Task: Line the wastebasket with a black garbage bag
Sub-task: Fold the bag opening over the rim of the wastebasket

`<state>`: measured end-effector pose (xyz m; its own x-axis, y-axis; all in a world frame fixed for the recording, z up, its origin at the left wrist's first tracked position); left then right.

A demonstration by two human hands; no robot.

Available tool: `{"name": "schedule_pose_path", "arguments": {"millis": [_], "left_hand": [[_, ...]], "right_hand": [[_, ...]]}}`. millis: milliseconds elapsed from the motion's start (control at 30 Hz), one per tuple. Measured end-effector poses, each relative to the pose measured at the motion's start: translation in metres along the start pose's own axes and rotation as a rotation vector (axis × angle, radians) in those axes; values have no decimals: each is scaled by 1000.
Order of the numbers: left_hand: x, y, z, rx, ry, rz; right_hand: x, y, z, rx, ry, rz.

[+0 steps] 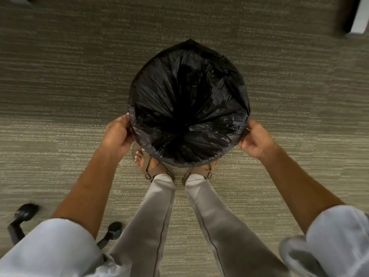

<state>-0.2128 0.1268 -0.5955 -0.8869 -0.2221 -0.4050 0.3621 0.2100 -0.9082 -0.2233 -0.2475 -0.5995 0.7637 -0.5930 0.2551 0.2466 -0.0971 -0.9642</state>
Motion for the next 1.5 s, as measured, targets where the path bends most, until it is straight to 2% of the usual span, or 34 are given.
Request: {"name": "schedule_pose_path", "arguments": {"millis": [133,200,300,367,433,533,633,967,1100,1333,1500], "left_hand": [[8,3,8,54,-21,-173],[7,3,11,66,21,-179],[-3,5,6,-7,105,-124],[-14,9,-1,-49,94,-54],[-26,16,-4,-19,95,16],[-47,23,0,85,160,96],[-61,33,8,118,260,118],[-74,41,25,63,342,79],[-67,45,23,72,317,30],[-73,46,26,64,171,32],[-77,46,29,-27,131,69]], "right_hand": [[8,9,-4,-68,-192,129],[14,9,-1,-122,-326,97],[44,3,4,-193,-346,-249],[72,-7,15,-134,-261,-480],[93,-15,39,-12,-274,-563],[104,-15,83,144,-555,-537],[106,-7,106,180,-728,-530],[108,10,116,151,-694,-249],[109,16,111,87,-648,-156],[113,17,117,58,-686,-173],[112,22,123,-2,-674,-271]]}}
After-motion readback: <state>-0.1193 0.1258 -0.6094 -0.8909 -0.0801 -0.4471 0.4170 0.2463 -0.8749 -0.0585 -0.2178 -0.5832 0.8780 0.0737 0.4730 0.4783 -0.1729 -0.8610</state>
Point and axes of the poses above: each hand's wrist, its own y-axis towards the middle knuckle, its own z-axis out of the palm, x = y × z, the point moved 4 cm from there along y, towards the middle knuckle, and after that the axes turned 9 degrees about y, right-handed, at the moved point
